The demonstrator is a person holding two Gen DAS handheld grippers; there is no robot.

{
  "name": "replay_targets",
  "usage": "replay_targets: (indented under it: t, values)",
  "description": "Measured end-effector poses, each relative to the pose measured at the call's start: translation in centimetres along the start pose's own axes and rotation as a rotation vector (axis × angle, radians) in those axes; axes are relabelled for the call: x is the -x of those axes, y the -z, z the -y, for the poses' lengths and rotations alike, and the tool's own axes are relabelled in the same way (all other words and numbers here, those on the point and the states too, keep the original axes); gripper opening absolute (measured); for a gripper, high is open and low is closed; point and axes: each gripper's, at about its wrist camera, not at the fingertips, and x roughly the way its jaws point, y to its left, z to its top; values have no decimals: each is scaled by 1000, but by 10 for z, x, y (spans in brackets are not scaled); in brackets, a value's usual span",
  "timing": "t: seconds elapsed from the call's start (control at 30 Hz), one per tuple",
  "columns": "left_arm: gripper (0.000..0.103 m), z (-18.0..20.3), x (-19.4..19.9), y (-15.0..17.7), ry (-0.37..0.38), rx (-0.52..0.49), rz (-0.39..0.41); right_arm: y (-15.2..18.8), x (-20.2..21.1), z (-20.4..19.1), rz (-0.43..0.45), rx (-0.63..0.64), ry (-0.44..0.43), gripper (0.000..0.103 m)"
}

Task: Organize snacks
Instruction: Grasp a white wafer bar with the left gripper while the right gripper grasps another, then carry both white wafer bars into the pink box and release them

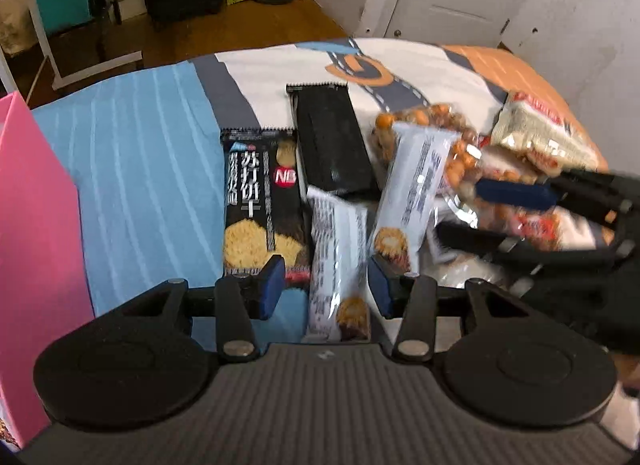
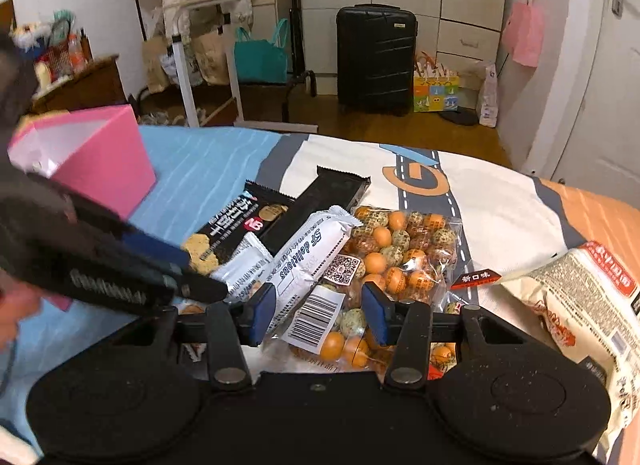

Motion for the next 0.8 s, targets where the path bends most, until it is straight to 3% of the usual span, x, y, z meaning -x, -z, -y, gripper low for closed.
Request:
replay_targets:
  t: [0.13, 0.37, 0.53, 0.6, 0.7, 0.73, 0.8]
  values:
    - [44, 3, -12, 8, 17, 3, -53, -5, 0, 4, -11, -44, -26, 53]
    - [44, 11, -18, 20, 7, -74, -31, -7, -24, -5, -38, -92, -41, 53]
    - [28, 13, -14, 28, -28, -96, 8, -10, -34, -25, -26, -44, 8, 54]
    - [26, 13, -12, 28, -29, -99, 4, -10, -39, -36, -44, 20, 79, 46]
    - [26, 12, -9, 29, -46, -96, -6, -14, -38, -45, -46, 55, 151, 25]
    - [26, 13, -7, 29, -56, -97, -13, -15, -37, -45, -50, 43, 162, 0]
    - [26, 14, -2, 29, -70, -105, -15, -15, -37, -42, -62, 13, 149, 1]
